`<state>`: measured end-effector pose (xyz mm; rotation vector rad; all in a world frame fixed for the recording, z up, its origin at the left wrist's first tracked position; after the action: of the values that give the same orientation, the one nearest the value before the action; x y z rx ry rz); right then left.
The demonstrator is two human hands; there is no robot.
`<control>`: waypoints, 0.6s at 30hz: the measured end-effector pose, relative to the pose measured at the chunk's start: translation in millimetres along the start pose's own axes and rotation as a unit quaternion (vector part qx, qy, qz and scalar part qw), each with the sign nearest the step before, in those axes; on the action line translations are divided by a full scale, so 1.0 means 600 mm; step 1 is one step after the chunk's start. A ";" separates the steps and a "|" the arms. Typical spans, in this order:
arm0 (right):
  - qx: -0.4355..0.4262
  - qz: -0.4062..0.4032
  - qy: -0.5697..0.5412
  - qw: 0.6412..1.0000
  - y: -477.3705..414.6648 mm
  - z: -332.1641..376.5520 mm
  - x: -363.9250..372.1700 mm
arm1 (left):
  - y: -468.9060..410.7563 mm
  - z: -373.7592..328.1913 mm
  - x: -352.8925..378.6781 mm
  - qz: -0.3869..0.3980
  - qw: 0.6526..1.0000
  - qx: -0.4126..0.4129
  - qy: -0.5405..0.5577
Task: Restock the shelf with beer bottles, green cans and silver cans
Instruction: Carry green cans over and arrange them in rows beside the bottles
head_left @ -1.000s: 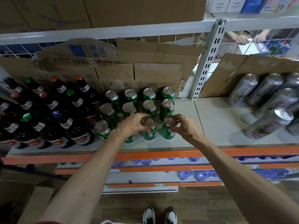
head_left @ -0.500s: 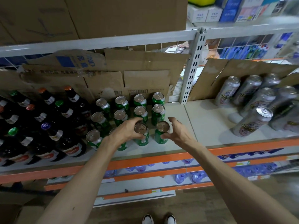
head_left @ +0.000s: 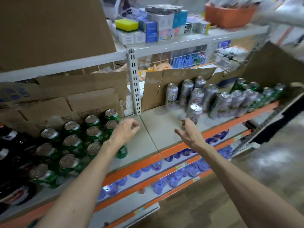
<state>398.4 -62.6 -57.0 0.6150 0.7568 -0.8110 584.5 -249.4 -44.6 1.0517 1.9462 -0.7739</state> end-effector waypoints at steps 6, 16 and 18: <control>0.033 -0.048 -0.025 0.998 -0.057 -0.148 -0.154 | -0.097 -0.109 0.112 0.046 0.999 -0.008 -0.021; 0.064 -0.098 -0.040 0.992 -0.186 -0.335 -0.344 | -0.234 -0.271 0.175 -0.075 0.996 -0.024 0.034; 0.069 -0.106 -0.047 0.991 -0.214 -0.348 -0.371 | -0.271 -0.296 0.167 -0.100 0.994 -0.021 0.041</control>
<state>117.6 110.5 -29.2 0.6211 0.6910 -1.0869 346.9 -147.0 -14.8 0.8850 2.1513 -0.8047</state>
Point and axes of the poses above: each hand's wrist, its own y-axis away from the middle knuckle, its own x-axis out of the palm, z = x × y, the point moved 10 cm from there along -y, towards the middle knuckle, and after that the axes turned 15 degrees about x, right-handed, at the moved point
